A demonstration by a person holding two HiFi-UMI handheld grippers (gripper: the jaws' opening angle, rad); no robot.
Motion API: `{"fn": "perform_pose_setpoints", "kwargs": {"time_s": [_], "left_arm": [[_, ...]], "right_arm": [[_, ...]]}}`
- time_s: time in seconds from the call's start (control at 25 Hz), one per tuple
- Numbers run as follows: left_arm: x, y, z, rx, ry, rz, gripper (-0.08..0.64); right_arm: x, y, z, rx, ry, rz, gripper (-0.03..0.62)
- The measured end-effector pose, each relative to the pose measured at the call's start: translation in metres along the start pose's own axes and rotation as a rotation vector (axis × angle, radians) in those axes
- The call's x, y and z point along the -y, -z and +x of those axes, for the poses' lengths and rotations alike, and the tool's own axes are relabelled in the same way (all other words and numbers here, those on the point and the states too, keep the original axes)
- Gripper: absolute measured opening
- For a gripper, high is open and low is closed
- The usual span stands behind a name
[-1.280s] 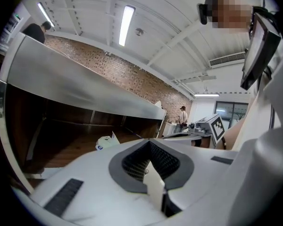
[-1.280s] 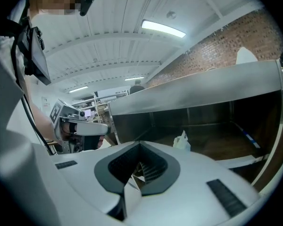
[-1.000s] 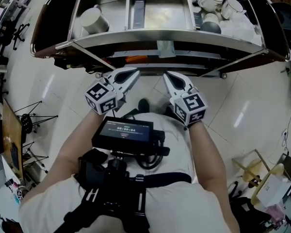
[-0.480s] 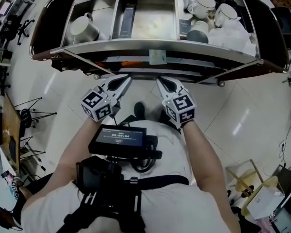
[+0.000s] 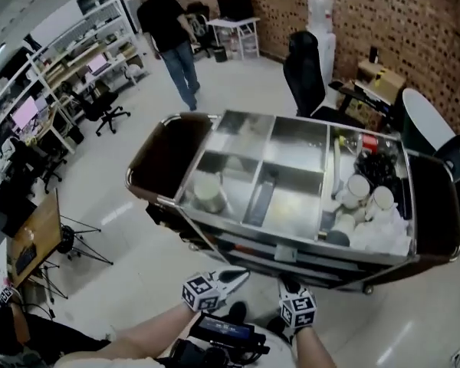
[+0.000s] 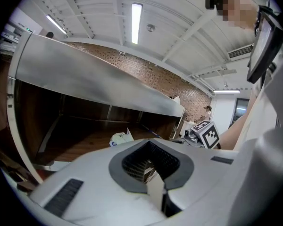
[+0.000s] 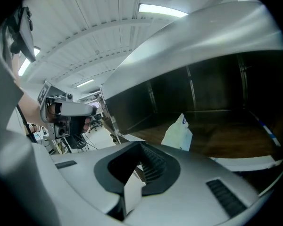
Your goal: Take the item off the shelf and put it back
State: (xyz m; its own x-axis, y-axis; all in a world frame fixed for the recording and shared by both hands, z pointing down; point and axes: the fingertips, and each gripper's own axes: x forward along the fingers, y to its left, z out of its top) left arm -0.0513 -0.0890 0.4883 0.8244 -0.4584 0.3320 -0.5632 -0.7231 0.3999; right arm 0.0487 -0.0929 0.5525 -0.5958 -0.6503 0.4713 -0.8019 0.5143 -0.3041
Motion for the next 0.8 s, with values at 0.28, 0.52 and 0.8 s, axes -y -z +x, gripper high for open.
{"fn": "perform_pose_setpoints", "kwargs": {"time_s": [0.28,0.52,0.8], "left_arm": [[-0.038,-0.04,0.008,0.054,-0.034,0.073,0.011],[-0.025,-0.023,0.006,0.058,-0.014,0.023,0.011],[-0.038,-0.039,0.0,0.043,-0.042,0.057,0.011]], "right_arm": [[0.027,-0.032,0.043,0.054,0.014,-0.033,0.011],[0.036,-0.014,0.042,0.061,0.041,-0.05,0.069],[0.052,-0.029,0.063,-0.004,0.11,-0.085,0.184]]}}
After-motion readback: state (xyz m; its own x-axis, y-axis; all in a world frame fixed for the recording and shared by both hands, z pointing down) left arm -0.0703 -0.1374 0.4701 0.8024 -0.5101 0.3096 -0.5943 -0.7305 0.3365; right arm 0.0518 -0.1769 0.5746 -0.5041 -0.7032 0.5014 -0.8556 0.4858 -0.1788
